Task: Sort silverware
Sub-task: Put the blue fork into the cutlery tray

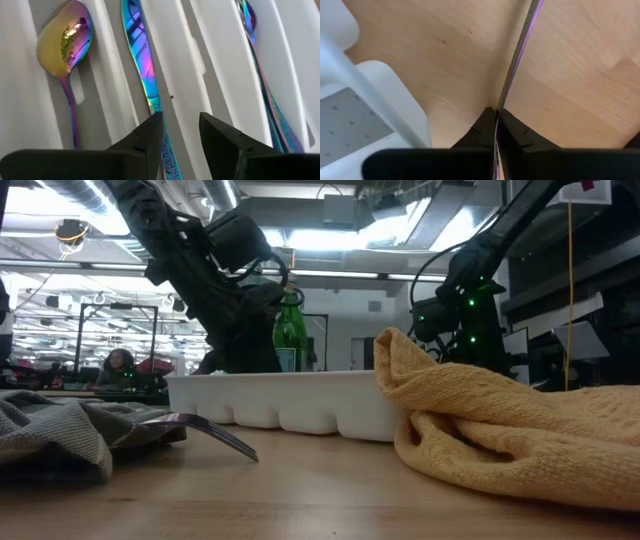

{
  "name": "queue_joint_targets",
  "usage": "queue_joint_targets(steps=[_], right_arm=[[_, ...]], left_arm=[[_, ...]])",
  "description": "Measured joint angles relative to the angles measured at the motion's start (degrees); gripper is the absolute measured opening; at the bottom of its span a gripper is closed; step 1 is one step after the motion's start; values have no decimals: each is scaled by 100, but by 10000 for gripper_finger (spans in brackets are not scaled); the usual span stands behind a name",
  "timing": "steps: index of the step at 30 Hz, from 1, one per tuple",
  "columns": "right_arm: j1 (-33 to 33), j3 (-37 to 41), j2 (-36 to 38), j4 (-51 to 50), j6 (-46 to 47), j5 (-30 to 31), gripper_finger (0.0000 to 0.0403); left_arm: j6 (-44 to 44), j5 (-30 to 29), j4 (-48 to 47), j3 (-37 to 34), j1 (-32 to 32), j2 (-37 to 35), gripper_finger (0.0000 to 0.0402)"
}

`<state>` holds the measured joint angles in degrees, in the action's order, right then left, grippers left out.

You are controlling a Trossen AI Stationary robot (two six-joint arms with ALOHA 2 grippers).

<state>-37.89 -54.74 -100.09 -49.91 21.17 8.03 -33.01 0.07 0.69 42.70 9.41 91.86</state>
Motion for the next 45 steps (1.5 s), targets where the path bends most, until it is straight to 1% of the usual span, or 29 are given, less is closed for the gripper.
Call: queue_joint_targets(steps=[3,6,9,12,16,21,24,27,30,35,39,45], right_arm=[[0,-39,9,-63,-30,-6,12],[-2,-156,24,-496,-229,36,8],[-2,-422,178,-718,-440,81,6],[5,-636,303,-1157,-567,189,6],[4,-1026,576,-1464,-849,184,5],[196,-1511,898,-1534,-1351,-212,4],[476,-1829,955,-1537,-1735,-536,4],[843,-2157,961,-1500,-2145,-686,4],[1277,-2335,964,-1158,-2686,-810,3],[2035,-2398,962,-543,-3943,-1004,6],[2574,-2398,911,-204,-4974,-1013,7],[3237,-2360,909,92,-6592,-1010,8]], left_arm=[[0,134,2,0,0,-72,117],[1,163,-6,0,-2,-212,117],[54,164,4,2,1,-374,117],[131,162,-2,2,0,-553,117],[183,164,-23,2,-1,-808,117],[302,364,-207,4,-51,-1234,117],[222,538,-671,4,-110,-1564,117],[45,631,-1249,4,-207,-1916,117],[-104,638,-1805,4,-340,-2229,117],[-363,635,-2537,4,-576,-2618,117],[-457,635,-2869,4,-752,-2789,117],[-469,634,-3029,4,-954,-2810,117]])
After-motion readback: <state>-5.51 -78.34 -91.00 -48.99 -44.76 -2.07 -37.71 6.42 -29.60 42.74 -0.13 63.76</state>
